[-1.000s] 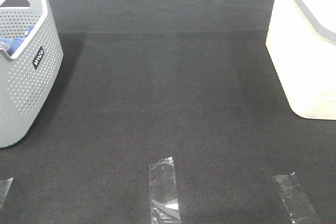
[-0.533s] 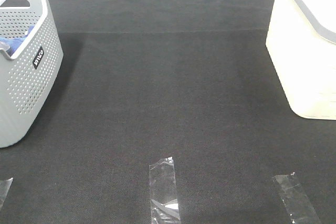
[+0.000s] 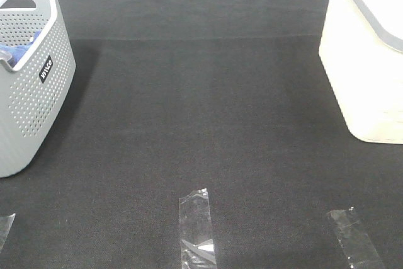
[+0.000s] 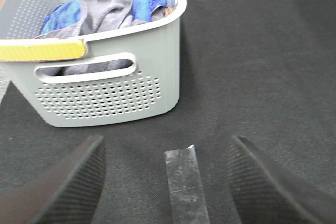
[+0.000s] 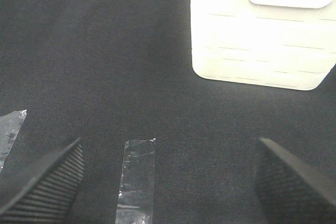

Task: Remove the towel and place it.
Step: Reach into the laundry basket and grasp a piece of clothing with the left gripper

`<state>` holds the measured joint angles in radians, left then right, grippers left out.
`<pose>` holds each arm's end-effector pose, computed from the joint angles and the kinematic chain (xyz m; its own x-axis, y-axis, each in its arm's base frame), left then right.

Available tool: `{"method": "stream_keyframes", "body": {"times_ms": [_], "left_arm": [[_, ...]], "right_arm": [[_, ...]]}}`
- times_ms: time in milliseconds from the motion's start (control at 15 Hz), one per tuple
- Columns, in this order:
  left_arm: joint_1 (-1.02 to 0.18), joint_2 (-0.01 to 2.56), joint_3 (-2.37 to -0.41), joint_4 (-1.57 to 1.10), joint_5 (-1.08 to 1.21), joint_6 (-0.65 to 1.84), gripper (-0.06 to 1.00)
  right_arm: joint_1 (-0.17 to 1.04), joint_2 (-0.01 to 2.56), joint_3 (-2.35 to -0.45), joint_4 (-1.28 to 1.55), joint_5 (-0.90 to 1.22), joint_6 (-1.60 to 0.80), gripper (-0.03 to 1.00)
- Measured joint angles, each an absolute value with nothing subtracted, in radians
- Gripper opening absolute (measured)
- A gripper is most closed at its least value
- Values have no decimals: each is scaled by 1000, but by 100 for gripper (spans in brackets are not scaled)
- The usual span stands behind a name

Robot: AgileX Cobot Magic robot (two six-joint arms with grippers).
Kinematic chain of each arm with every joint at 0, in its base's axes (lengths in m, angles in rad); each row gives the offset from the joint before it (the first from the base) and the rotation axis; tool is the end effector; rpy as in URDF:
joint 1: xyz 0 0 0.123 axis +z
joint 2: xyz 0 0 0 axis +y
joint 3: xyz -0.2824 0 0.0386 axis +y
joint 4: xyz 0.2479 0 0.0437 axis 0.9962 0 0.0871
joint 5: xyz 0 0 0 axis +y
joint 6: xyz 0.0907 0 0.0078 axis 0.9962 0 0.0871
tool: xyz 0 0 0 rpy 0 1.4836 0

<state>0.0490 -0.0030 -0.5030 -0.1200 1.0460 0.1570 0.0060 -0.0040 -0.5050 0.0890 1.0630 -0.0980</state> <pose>-0.0049 -0.0097 0.2797 -0.4278 0.0751 -0.9007 0.0862 0.9954 0.0421 -0.0064 0.0070 0.2786 -0.4437 -0.0571 -0.8943 -0.0998 0.9949 -0.0140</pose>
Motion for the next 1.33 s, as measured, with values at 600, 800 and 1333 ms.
{"method": "stream_keyframes", "body": {"times_ms": [600,800,1333], "left_arm": [[49,518,-591,-14,402,-23,63],[49,818,-731,-8,341,-118,63],[49,1433,-1360,66,815,-125,63]], "right_arm": [[6,-4,-505,89,1063,-98,81],[6,-4,-505,89,1063,-98,81],[6,-4,-505,89,1063,-98,81]]}}
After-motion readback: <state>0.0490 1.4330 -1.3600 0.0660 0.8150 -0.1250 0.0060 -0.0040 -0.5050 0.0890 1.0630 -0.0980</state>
